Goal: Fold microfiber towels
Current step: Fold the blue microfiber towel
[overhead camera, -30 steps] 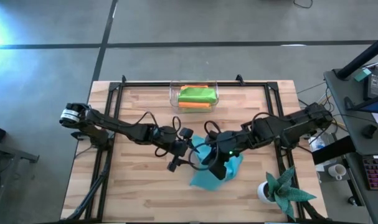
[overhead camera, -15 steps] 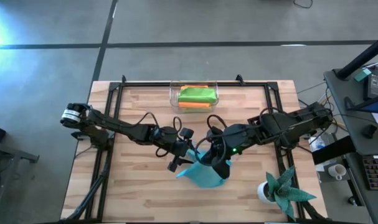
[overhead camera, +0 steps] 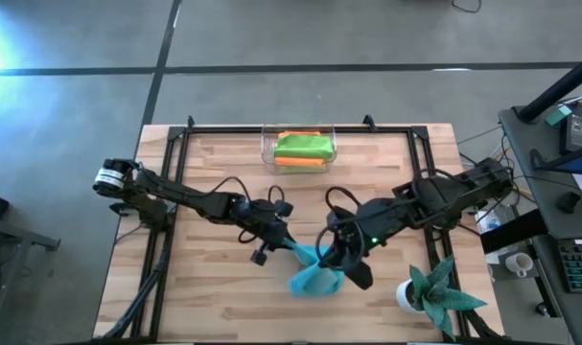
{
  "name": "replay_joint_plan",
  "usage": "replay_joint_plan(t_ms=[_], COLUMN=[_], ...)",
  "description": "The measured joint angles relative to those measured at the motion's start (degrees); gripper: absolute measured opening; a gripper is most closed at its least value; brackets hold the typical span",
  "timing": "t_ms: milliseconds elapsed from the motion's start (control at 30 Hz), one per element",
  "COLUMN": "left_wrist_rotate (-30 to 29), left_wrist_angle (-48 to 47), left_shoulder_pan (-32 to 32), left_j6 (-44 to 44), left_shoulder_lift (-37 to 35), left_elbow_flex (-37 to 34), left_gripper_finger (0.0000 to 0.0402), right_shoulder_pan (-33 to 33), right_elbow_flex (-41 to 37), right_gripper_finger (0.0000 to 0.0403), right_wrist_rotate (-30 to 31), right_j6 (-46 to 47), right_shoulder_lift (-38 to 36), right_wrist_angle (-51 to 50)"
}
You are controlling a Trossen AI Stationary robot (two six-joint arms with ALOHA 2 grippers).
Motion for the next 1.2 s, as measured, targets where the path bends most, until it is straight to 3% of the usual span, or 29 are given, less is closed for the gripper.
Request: replay_joint_plan(t_ms=[467,667,967,1200], left_wrist_rotate=[-0.3,-4.1,-7.6,-11.9], left_wrist_angle=[-6.3,-10.0,-25.3,-37.5], left_shoulder_pan=[0.0,0.0,0.0,0.0], left_j6=[0.0,-0.1,-0.1,-0.2], left_shoulder_lift=[0.0,-0.1,-4.1,-11.7], left_elbow_flex=[-0.6,-0.6,4.1,8.9], left_gripper_finger=[0.0024,0.0003,0.0,0.0], right_shoulder_pan=[3.1,3.6,4.4,5.9], right_elbow_flex=[1.0,1.0,1.0,1.0], right_gripper_finger=[0.0008,0.0008,0.0008,0.0008], right_wrist_rotate=[0.0,0.0,0.0,-0.1], right_j6=[0.3,1.2,6.2,11.3], right_shoulder_lift=[0.0,0.0,0.0,0.0], right_wrist_angle=[-2.1,-4.2,-7.7,-15.6])
